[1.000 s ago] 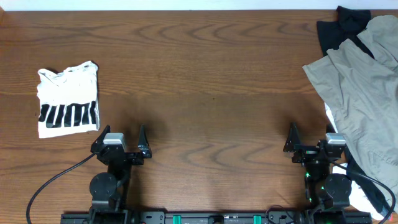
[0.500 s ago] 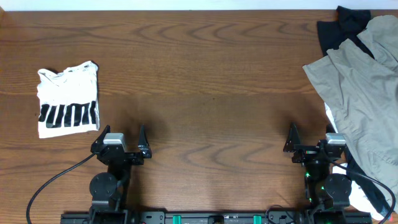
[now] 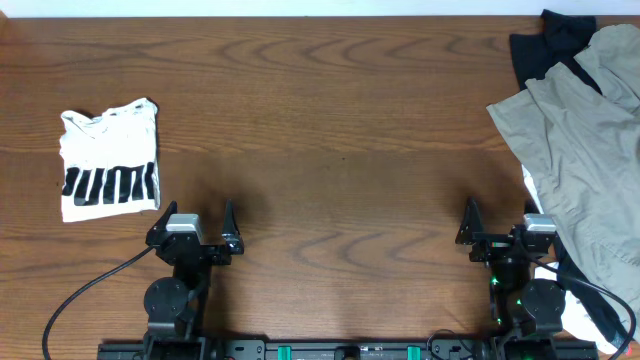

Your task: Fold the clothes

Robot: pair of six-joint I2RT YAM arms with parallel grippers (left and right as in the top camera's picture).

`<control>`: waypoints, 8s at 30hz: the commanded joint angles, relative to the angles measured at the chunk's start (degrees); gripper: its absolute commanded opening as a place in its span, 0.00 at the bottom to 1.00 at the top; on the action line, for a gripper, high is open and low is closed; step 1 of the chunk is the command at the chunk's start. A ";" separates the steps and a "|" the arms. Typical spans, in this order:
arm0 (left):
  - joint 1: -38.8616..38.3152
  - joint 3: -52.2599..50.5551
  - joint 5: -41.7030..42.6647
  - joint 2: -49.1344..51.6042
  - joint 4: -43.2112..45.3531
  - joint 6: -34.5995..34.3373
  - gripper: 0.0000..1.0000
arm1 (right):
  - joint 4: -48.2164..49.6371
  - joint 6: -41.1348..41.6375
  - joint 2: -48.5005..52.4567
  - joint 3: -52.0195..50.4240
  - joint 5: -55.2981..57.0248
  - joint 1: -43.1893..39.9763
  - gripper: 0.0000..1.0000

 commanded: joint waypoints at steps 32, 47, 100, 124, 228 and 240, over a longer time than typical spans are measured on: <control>-0.13 -1.31 -1.49 -0.33 -1.33 -3.30 0.98 | -0.79 -0.15 -0.24 0.02 -2.14 -0.15 0.99; -0.13 17.84 4.98 13.62 -17.90 -11.63 0.98 | -35.28 4.90 18.73 26.27 16.22 -0.17 0.99; -0.13 37.70 21.44 42.84 -28.87 -11.61 0.98 | 9.11 -8.72 114.77 56.46 15.15 -10.03 0.25; -0.13 37.70 21.46 42.84 -28.72 -11.63 0.98 | -7.06 -11.96 83.82 69.11 -7.54 16.72 0.04; -0.13 37.53 21.55 44.48 -30.23 -11.65 0.98 | -44.52 12.57 79.78 74.18 9.70 31.12 0.69; -5.55 39.04 24.44 70.36 -14.01 -11.30 0.98 | -58.23 22.88 80.02 66.45 1.07 13.49 0.76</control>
